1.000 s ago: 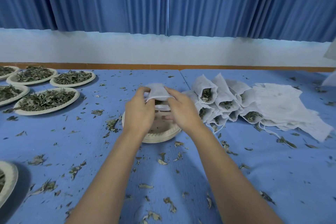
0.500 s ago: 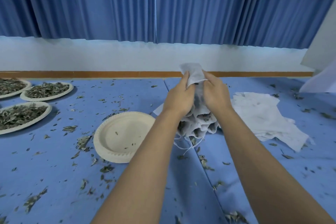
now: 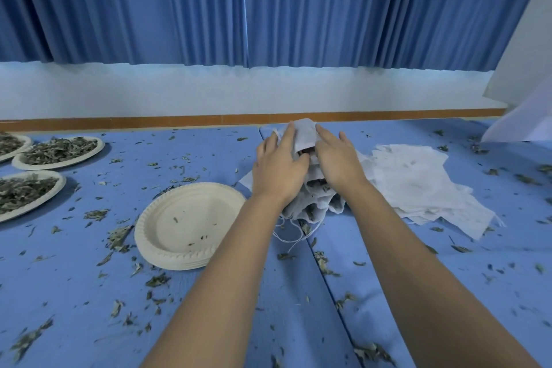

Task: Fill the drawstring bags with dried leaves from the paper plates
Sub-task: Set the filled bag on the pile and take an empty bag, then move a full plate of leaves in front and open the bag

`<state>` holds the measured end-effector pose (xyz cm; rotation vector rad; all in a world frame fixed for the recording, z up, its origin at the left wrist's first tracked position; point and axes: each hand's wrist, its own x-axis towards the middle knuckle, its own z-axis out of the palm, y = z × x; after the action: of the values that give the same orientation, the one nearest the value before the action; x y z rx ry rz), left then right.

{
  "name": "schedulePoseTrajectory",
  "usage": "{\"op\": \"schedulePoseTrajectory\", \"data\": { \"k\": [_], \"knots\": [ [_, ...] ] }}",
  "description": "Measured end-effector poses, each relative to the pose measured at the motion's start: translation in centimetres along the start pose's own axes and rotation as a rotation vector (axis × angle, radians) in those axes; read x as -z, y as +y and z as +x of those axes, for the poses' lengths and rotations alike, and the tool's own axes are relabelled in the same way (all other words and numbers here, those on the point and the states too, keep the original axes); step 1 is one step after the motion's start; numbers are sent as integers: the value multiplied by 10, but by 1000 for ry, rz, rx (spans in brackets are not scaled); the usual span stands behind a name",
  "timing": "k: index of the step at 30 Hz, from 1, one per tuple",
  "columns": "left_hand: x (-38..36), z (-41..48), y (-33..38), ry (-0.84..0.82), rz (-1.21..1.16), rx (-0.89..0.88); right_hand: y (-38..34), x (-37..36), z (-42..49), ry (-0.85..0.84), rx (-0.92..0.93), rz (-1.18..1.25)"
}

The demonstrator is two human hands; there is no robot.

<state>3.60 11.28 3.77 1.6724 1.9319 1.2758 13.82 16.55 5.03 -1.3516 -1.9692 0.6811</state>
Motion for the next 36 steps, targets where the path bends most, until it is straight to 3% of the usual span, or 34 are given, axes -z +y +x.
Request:
{"op": "schedulePoseTrajectory", "data": {
  "k": [4,7,10,12,13,15,18,22,27,30,34,36],
  "knots": [
    [-4,-13,8,132,35,-135,-1,7,-18,152,63,363],
    [-15,-27,21,320,166,-288,13,16,-25,382,51,499],
    [-32,-36,36,508,227,-413,40,24,-27,561,-85,327],
    [-46,-41,45,453,243,-550,65,33,-24,527,-193,114],
    [-54,-43,48,338,246,-582,77,37,-24,455,-245,0],
    [-71,-46,51,53,263,-507,97,42,-26,236,-329,-184],
    [-92,-45,43,-120,190,-248,112,41,-31,45,-337,-328],
    [-100,-46,26,-127,54,-70,126,40,-38,216,-300,-373],
    [-96,-43,11,-109,-302,103,124,42,-34,356,-338,-88],
    [-95,-43,9,-128,-373,125,117,41,-35,465,-340,19],
    [-86,-45,21,-183,-547,120,91,39,-42,808,-170,290],
    [-76,-45,30,-199,-636,94,67,38,-44,829,-44,467]
  ]
}}
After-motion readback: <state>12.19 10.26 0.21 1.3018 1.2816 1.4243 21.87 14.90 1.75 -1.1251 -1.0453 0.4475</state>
